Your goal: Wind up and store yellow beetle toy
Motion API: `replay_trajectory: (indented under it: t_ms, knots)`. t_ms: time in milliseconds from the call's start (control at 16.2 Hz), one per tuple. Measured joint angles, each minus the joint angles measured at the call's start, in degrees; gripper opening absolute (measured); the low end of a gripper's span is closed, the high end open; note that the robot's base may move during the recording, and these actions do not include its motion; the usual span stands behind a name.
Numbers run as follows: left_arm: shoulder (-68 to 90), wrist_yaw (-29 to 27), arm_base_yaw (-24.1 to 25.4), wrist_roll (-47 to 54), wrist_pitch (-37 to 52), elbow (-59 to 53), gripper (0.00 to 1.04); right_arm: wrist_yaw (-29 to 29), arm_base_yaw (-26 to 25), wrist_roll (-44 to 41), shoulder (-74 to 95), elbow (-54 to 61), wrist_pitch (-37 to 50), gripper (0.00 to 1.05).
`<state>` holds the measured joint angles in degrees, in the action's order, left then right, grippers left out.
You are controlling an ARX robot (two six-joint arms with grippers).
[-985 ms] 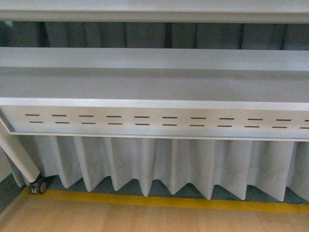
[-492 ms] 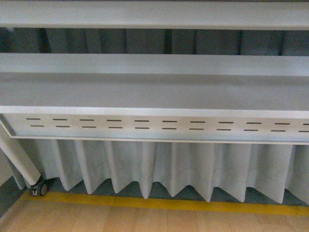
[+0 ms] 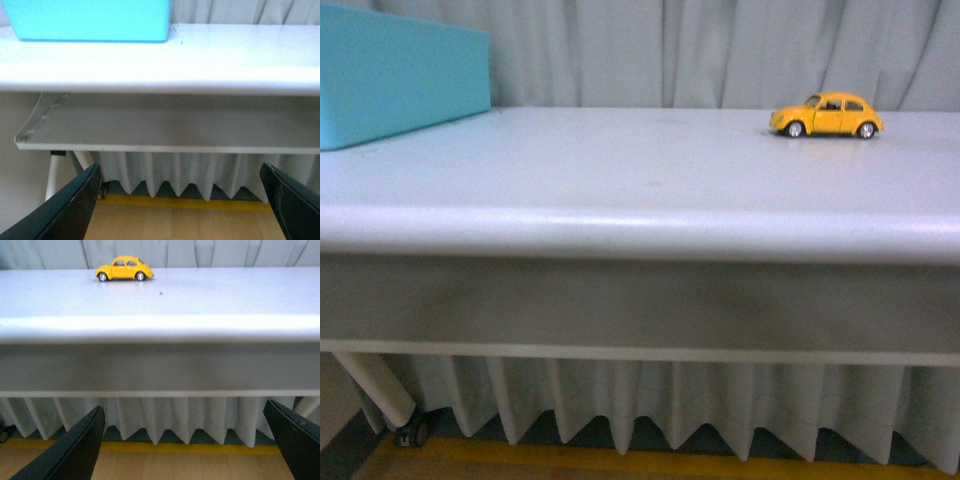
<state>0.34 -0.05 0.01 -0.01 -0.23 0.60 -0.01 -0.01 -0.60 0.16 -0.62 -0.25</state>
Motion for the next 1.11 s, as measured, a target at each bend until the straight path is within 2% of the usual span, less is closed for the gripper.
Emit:
replay_trajectory:
  t_ms: [1108]
  knots:
    - [0.0, -0.07, 0.0, 0.0, 0.22, 0.0, 0.98, 0.02, 0.0, 0.17, 0.0, 0.0, 0.17, 0.98]
